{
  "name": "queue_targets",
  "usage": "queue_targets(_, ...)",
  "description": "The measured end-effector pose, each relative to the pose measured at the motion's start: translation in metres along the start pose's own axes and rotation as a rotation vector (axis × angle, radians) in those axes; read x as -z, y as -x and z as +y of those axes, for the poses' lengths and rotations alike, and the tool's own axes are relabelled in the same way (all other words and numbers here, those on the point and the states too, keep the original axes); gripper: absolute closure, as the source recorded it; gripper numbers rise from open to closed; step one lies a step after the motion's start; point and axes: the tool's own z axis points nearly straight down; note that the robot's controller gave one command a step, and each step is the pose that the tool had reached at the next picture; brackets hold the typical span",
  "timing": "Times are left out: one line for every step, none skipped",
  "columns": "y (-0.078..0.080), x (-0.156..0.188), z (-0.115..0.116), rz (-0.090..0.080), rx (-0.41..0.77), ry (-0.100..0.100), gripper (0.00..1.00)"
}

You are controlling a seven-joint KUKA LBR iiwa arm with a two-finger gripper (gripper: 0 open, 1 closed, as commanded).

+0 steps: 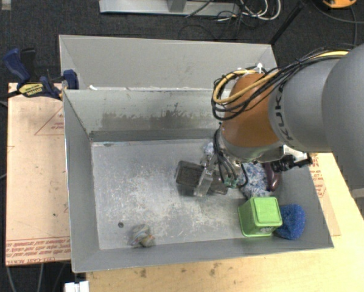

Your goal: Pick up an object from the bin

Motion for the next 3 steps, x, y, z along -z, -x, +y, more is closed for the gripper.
queue_targets(0.001,0.024,0.000,-0.006,0.000,0.002,1.00)
queue_targets(0.002,0.044,0.001,-0.012,0.001,0.004,1.00)
queue_targets(0.002,0.058,0.001,-0.010,0.001,0.004,1.00)
